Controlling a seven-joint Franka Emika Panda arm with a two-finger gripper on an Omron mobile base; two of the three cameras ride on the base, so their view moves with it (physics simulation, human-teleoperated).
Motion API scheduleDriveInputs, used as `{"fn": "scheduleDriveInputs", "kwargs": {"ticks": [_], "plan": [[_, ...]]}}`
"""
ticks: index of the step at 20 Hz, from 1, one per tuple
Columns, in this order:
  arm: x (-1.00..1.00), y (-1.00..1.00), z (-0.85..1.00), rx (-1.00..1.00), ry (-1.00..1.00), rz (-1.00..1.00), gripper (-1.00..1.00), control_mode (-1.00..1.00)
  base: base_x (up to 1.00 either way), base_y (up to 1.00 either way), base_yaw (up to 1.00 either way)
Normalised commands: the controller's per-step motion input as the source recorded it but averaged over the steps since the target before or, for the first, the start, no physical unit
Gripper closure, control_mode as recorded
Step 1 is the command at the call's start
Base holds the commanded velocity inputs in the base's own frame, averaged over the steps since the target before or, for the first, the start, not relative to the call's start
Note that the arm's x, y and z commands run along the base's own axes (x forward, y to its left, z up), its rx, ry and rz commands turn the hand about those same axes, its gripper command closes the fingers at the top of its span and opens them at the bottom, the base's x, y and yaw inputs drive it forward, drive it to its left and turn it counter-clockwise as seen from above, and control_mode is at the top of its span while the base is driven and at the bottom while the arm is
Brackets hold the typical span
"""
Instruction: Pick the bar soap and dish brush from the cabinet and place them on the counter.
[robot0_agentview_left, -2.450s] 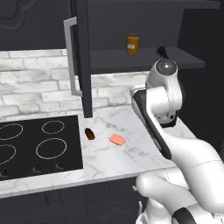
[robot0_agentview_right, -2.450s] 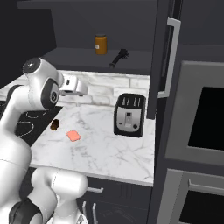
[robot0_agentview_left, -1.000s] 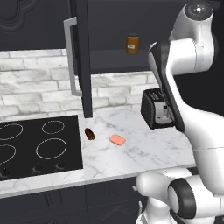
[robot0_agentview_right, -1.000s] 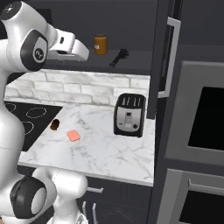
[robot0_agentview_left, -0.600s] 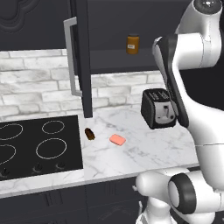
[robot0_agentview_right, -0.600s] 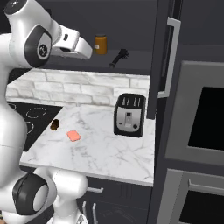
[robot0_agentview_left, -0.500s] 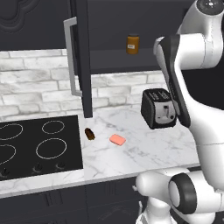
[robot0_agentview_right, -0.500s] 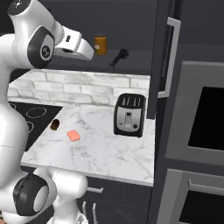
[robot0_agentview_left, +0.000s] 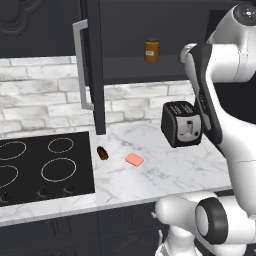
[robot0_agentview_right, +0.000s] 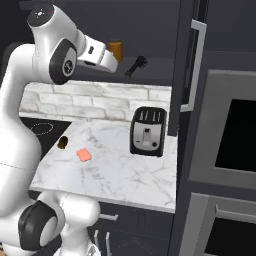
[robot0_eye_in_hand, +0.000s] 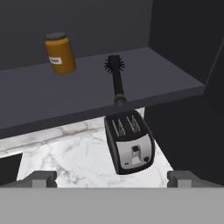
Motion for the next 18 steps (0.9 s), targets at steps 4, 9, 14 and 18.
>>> {"fn": "scheduleDriveInputs", "kwargs": {"ticks": [4, 9, 14, 18], "plan": [[0.12, -0.13, 0.0, 0.0, -0.06, 0.0, -1.0, -1.0, 0.0, 0.0, 0.0], [0.22, -0.12, -0.03, 0.0, -0.05, 0.0, -1.0, -1.0, 0.0, 0.0, 0.0], [0.34, -0.07, -0.11, 0.0, -0.02, 0.0, -1.0, -1.0, 0.0, 0.0, 0.0], [0.37, -0.06, -0.03, 0.0, 0.01, 0.0, -1.0, -1.0, 0.0, 0.0, 0.0]]}}
